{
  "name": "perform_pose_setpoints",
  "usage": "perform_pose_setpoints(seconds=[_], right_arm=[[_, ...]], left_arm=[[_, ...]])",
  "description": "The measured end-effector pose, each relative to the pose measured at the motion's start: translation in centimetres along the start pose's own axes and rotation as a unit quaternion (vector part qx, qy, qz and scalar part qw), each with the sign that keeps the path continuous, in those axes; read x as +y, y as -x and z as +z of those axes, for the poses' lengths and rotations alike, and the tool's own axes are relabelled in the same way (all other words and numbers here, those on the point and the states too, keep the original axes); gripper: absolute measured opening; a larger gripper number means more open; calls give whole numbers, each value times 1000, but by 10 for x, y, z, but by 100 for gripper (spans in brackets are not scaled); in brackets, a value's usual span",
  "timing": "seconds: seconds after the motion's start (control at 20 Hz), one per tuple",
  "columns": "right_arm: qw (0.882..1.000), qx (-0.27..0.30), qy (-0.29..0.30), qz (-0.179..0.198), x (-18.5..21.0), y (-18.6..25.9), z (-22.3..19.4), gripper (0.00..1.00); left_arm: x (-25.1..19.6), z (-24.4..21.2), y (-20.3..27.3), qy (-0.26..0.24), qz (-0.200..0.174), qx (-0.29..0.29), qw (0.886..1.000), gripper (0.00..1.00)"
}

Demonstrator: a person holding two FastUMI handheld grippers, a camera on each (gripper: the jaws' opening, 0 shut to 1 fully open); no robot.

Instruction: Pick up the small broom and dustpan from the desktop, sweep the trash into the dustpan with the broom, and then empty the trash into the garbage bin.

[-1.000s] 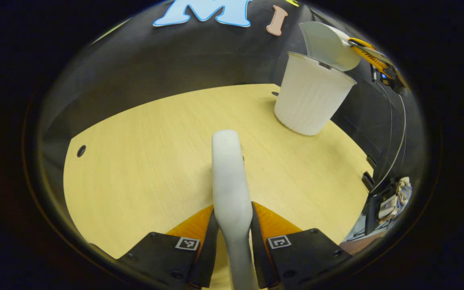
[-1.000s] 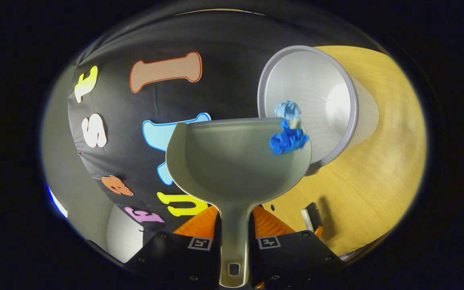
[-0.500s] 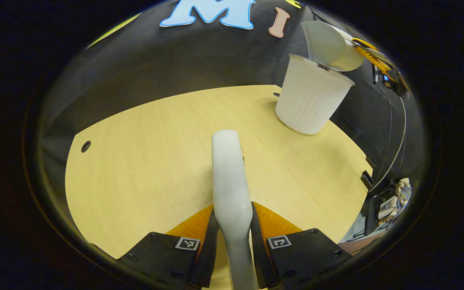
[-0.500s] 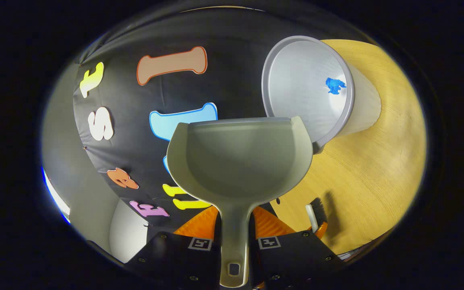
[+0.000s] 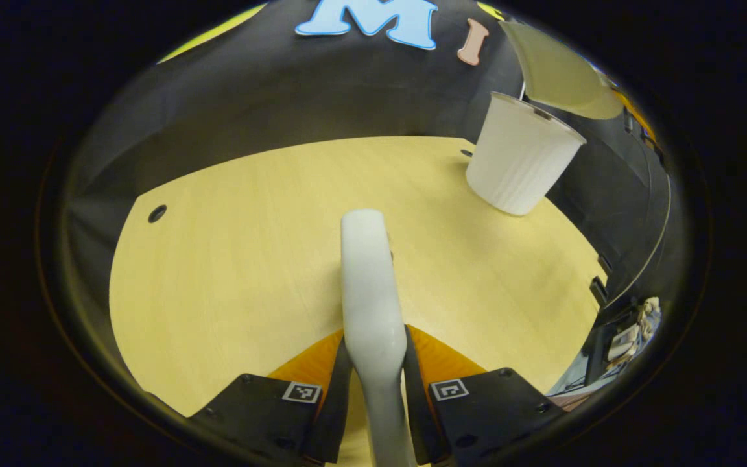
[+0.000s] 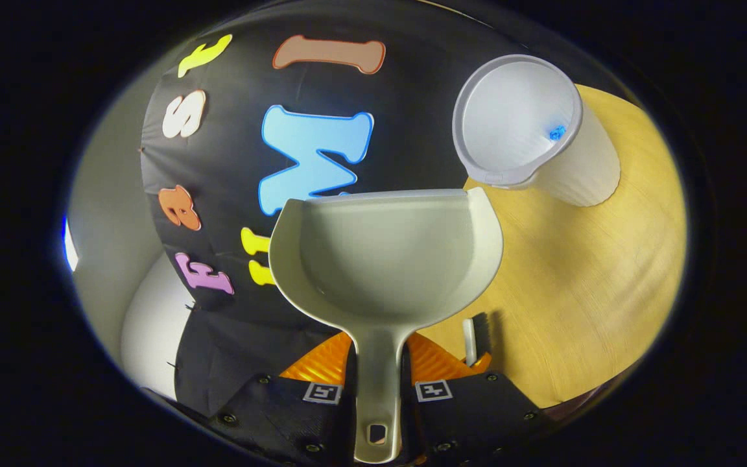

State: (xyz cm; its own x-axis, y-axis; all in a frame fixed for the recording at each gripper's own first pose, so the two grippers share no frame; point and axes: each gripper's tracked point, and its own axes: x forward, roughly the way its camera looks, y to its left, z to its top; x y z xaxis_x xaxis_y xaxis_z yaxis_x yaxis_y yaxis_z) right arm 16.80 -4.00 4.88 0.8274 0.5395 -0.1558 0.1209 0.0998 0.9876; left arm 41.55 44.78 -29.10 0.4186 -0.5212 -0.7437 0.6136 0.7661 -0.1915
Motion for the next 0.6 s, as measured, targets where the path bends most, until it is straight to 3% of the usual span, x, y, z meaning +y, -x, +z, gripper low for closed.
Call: perform_pose_setpoints(seconds=[0.1,0.3,0.6], right_arm=[[999,18,34,-27,-13,-7,-27,27],[991,49,84,-89,-49,-23,-62,27],[967,89,157,-180,-128,-44,-87,27]], left_arm=[[11,-6,1,10,12,0,1000,49],[24,-16,7,34,32,-2,999,50],[27,-19,10,60,65,-4,996,49]])
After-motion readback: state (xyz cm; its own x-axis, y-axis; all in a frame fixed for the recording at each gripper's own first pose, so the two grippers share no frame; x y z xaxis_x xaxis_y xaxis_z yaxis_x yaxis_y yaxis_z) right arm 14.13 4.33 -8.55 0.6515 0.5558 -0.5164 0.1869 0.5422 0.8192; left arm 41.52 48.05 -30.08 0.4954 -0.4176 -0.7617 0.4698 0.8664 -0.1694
